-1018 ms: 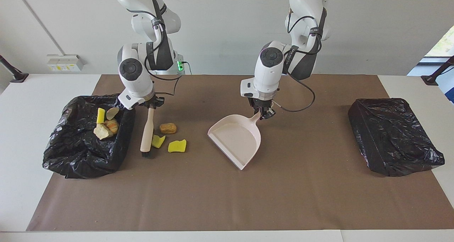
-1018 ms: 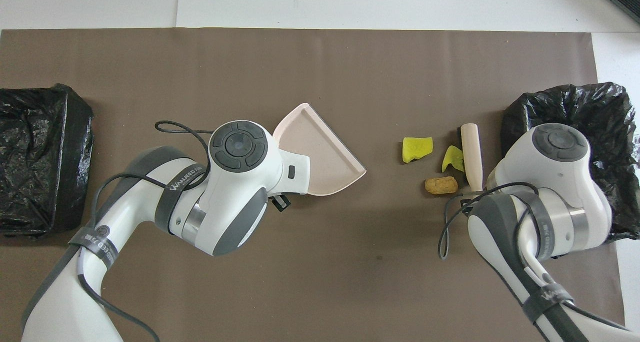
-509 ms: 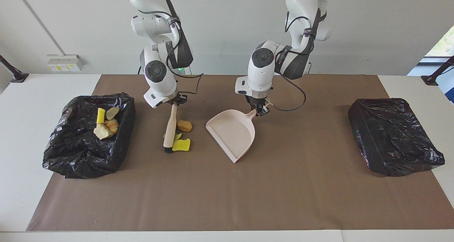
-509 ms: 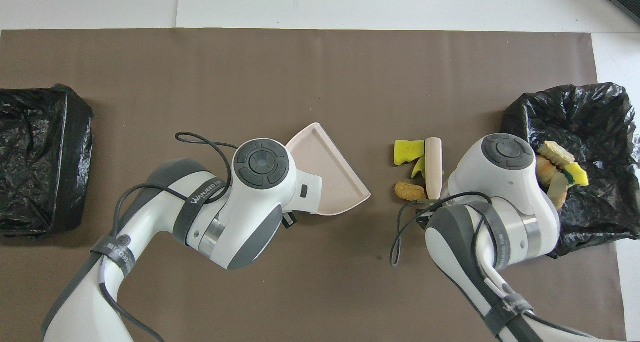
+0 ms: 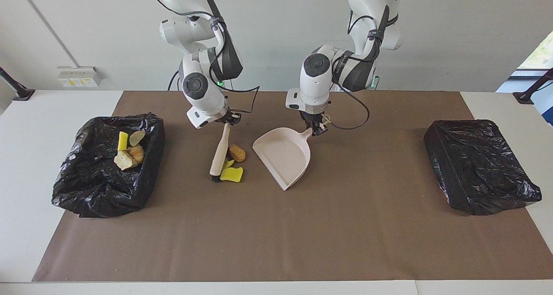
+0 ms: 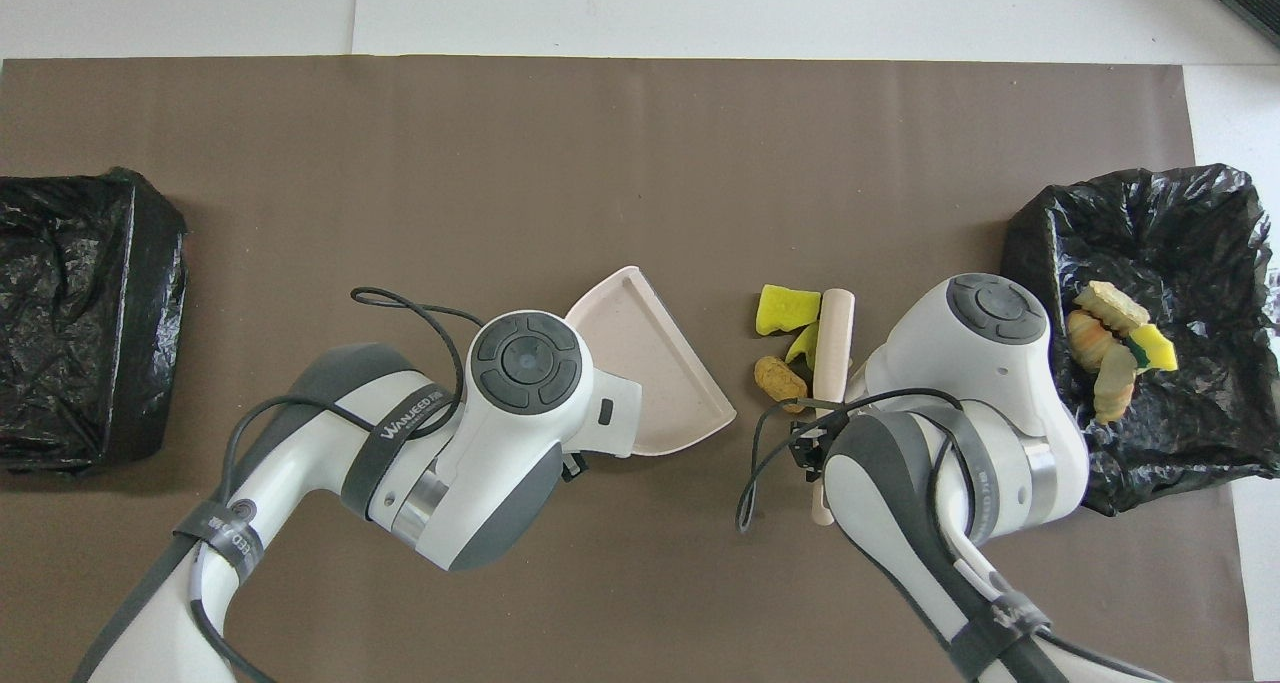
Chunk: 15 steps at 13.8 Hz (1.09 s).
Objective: Sweep and dump trash in bin
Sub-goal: 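Move the brush to the yellow pieces while the left gripper positions the dustpan, then sweep the yellow pieces toward the dustpan with the right gripper's brush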
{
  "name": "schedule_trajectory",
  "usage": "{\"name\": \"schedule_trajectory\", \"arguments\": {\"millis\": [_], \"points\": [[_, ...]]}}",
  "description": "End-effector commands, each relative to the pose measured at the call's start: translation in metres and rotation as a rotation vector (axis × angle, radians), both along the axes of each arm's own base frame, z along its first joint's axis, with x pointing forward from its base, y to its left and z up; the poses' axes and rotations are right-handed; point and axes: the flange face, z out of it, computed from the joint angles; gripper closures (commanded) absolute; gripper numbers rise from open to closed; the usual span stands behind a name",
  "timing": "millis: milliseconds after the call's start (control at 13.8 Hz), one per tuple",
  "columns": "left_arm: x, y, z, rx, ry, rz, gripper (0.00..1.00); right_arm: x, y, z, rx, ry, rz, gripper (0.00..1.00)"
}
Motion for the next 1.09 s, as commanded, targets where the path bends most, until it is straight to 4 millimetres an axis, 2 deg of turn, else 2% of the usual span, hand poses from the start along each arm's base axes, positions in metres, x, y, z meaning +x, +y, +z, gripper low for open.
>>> {"name": "schedule_trajectory", "arguments": {"millis": [0, 364, 509, 582, 727, 800, 872, 1018], "points": [[-0.016, 0.009, 0.000, 0.021, -0.001, -0.024, 1.00, -0.004, 0.013, 0.004, 0.074, 0.029, -0.089, 1.00], [-0.016, 0.009, -0.001, 0.021, -0.001, -0.024, 1.00, -0.019, 0.064, 0.010, 0.189, 0.064, -0.104, 1.00], [-0.016, 0.009, -0.001, 0.019, -0.003, -0.024, 1.00, -0.019, 0.089, 0.025, 0.294, 0.095, -0.149, 1.00], [-0.016, 0.009, -0.001, 0.019, -0.003, -0.024, 1.00, -0.013, 0.094, 0.033, 0.311, 0.091, -0.151, 1.00], [-0.016, 0.009, -0.001, 0.020, -0.002, -0.024, 1.00, -0.008, 0.095, 0.051, 0.324, 0.114, -0.136, 1.00], [-0.016, 0.009, -0.001, 0.019, -0.003, -0.023, 1.00, -0.003, 0.089, 0.064, 0.321, 0.128, -0.118, 1.00], [-0.016, 0.009, -0.001, 0.020, -0.002, -0.024, 1.00, 0.003, 0.079, 0.077, 0.319, 0.141, -0.107, 1.00], [-0.016, 0.010, -0.001, 0.020, -0.002, -0.023, 1.00, 0.015, 0.054, 0.084, 0.240, 0.101, -0.059, 1.00]]}}
